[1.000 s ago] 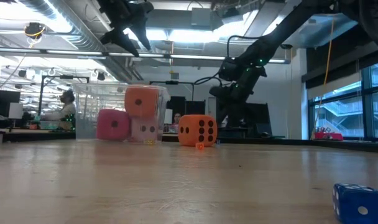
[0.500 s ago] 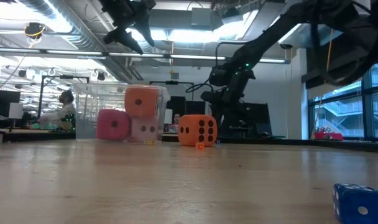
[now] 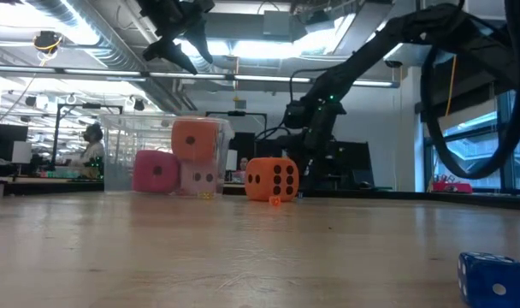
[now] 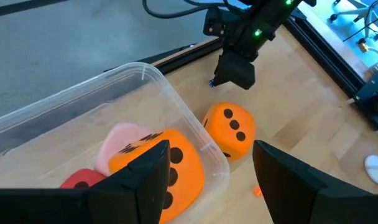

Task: Pick & Place Dice
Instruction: Put the small top blue die into the transparent bin

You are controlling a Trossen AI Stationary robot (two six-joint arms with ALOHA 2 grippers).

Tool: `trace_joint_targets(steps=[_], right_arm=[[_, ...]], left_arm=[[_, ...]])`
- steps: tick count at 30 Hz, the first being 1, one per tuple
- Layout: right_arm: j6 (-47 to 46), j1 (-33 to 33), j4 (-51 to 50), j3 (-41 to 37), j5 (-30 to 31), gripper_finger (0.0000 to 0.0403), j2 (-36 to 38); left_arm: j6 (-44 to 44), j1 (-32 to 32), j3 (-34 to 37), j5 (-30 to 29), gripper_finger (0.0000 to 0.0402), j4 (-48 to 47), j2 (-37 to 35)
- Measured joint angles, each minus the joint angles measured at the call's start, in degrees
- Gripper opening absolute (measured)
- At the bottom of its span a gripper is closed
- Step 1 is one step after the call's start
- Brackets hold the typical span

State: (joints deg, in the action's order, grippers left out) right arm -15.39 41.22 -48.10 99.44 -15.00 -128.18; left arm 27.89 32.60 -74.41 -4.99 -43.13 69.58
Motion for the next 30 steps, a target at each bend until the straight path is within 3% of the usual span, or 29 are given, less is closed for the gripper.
trace_joint_targets(steps=[21, 30], right_arm=[[-3.10, 1.00, -0.85, 0.31, -2.65, 0.0175, -2.24], [-3.66, 0.35, -0.95, 0.66, -1.90, 0.0107, -2.43]], left_arm=[[0.45, 0.00, 0.00, 0.50, 0.0221, 2.81, 0.00], [0.46, 0.00, 0.00, 0.55, 0.0221, 3.04, 0.00]])
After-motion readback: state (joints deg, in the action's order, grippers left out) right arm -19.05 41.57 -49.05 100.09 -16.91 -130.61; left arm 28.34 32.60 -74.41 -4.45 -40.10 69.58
